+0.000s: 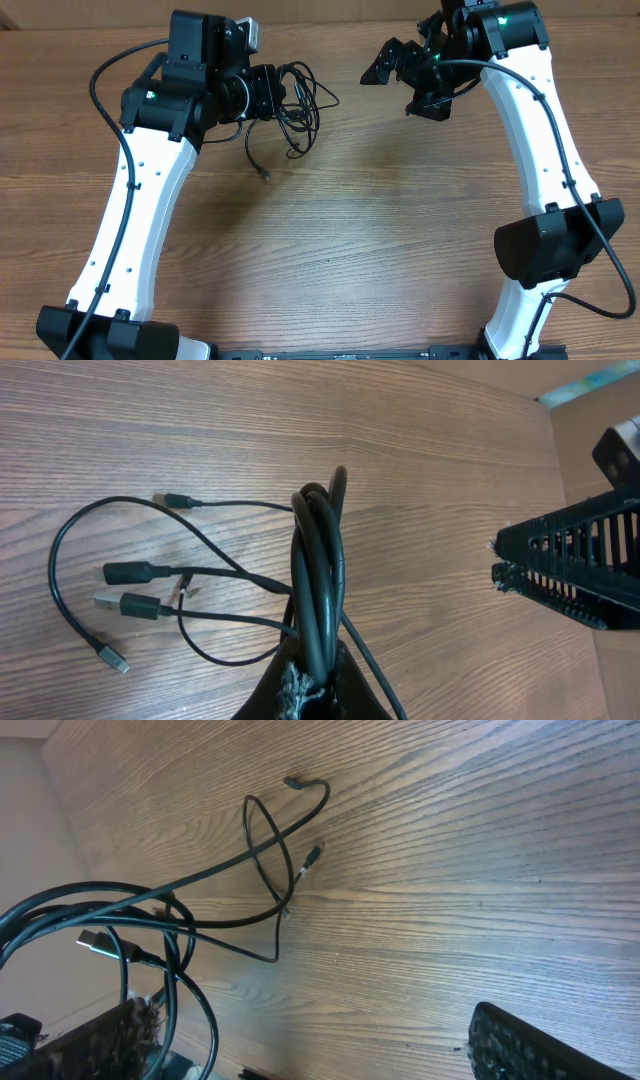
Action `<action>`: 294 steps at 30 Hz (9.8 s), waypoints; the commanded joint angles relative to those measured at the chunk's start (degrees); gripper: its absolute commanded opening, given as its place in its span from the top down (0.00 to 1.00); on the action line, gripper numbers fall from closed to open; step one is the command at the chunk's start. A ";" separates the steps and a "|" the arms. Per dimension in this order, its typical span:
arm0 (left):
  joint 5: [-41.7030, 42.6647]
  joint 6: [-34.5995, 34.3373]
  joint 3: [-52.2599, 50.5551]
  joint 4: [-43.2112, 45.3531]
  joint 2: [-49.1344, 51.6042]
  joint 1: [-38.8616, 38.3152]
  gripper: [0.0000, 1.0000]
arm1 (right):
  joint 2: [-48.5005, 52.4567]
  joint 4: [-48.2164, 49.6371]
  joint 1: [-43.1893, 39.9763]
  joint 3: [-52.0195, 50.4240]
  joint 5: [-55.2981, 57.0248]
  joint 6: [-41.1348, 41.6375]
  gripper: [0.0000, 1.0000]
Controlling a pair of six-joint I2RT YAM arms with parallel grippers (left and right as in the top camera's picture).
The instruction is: Untangle cables
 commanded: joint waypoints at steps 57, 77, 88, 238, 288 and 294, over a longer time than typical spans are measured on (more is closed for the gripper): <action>1.95 0.52 0.44 -0.42 3.08 -0.39 0.96 | -0.98 -0.22 0.11 0.76 -3.06 0.42 0.00; 13.60 5.88 0.44 9.01 5.70 0.00 0.96 | -0.98 1.11 0.04 0.76 -5.38 -0.72 0.00; 13.53 5.88 0.44 7.52 6.36 0.00 0.96 | -0.98 0.26 0.04 0.76 -5.35 -0.90 0.00; 24.24 10.45 0.44 11.63 6.40 14.91 0.96 | -0.24 23.54 14.29 -2.91 -13.70 19.15 0.25; 17.44 10.60 0.44 12.22 6.40 11.43 0.96 | 11.32 40.15 14.58 -2.97 -17.57 32.37 0.76; 14.58 10.58 0.44 11.80 6.40 11.17 0.96 | 11.32 42.21 12.17 -2.97 -28.00 32.30 0.77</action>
